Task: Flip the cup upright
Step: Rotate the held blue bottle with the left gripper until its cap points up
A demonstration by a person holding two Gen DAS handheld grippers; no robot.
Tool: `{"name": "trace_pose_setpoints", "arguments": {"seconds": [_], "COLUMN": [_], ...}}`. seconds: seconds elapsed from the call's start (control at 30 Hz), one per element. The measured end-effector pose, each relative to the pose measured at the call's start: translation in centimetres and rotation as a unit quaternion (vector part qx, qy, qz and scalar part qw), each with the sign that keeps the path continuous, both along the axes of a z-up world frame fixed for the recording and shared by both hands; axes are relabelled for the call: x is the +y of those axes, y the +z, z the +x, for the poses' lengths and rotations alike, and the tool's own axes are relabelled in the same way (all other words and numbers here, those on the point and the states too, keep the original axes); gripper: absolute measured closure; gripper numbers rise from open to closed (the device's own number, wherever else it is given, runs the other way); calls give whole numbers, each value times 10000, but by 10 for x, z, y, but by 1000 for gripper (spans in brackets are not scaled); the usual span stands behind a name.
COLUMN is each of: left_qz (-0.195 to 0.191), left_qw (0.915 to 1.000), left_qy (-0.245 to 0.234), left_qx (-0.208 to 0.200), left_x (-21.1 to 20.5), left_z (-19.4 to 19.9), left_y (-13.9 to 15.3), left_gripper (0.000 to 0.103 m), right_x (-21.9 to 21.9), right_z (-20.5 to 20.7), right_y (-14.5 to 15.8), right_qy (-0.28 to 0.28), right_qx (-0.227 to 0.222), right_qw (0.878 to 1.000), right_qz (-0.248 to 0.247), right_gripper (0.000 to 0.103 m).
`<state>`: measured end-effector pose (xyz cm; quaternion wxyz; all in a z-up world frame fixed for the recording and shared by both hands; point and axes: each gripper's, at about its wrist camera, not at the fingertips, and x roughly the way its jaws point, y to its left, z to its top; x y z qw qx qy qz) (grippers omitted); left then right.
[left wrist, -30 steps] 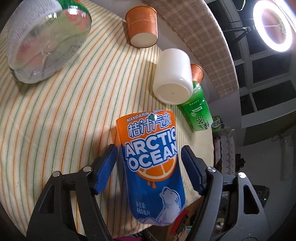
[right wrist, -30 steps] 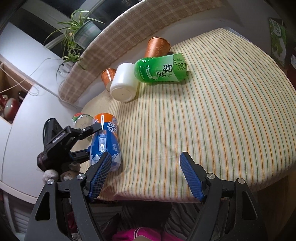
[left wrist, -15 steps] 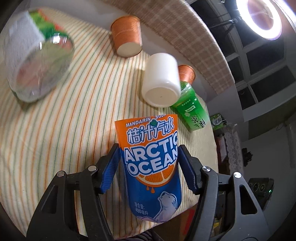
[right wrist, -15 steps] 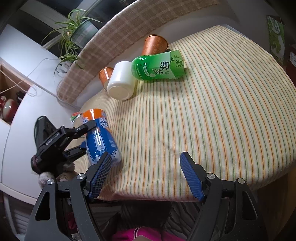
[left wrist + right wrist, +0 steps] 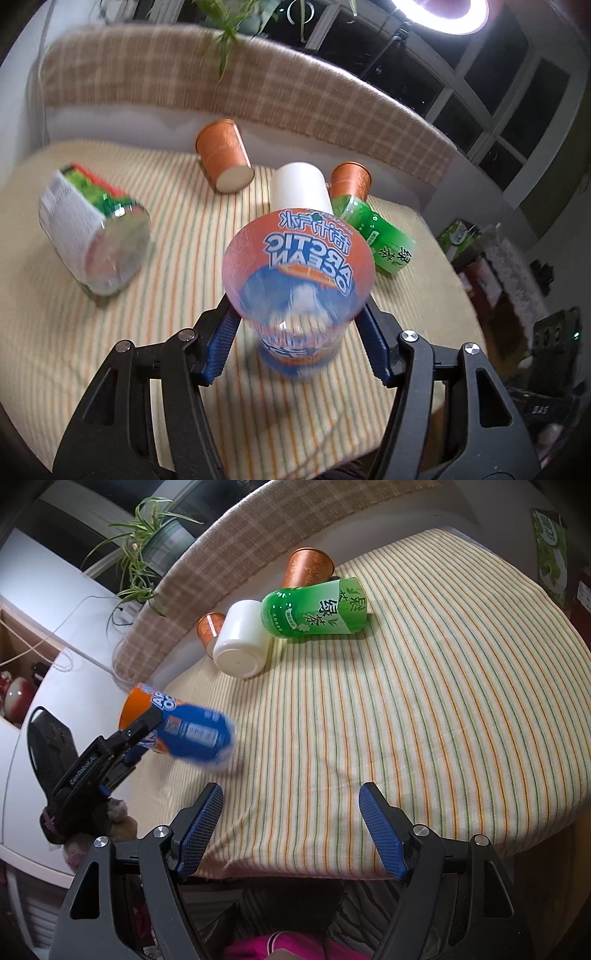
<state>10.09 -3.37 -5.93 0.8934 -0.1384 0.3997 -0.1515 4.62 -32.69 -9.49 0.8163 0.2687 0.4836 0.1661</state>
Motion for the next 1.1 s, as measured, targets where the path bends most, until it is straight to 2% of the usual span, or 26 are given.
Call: {"name": "trace_pose_setpoints", "arguments": {"seconds": [0.37, 0.7, 0.93, 1.1], "left_qz": [602, 1046, 1087, 945], "left_qw": [9975, 9928, 9921, 9935], "left_qy": [-147, -383, -404, -454], "left_qx": [-351, -436, -470, -434], "left_x": [-20, -43, -48, -49], "left_z": [-4, -7, -7, -5], "left_y": [6, 1, 0, -2], "left_gripper": [41, 41, 41, 41], "right_x": [-2, -3, -5, -4], "right_z": [-3, -5, -6, -6], "right_y": [2, 4, 6, 6], "right_qy": [-44, -61, -81, -80], "right_qx": [-12, -50, -71, -79], "right_qw": [10000, 10000, 9999, 9999], "right_qz": [-9, -4, -21, -31], "right_gripper": [27, 27, 27, 27]}}
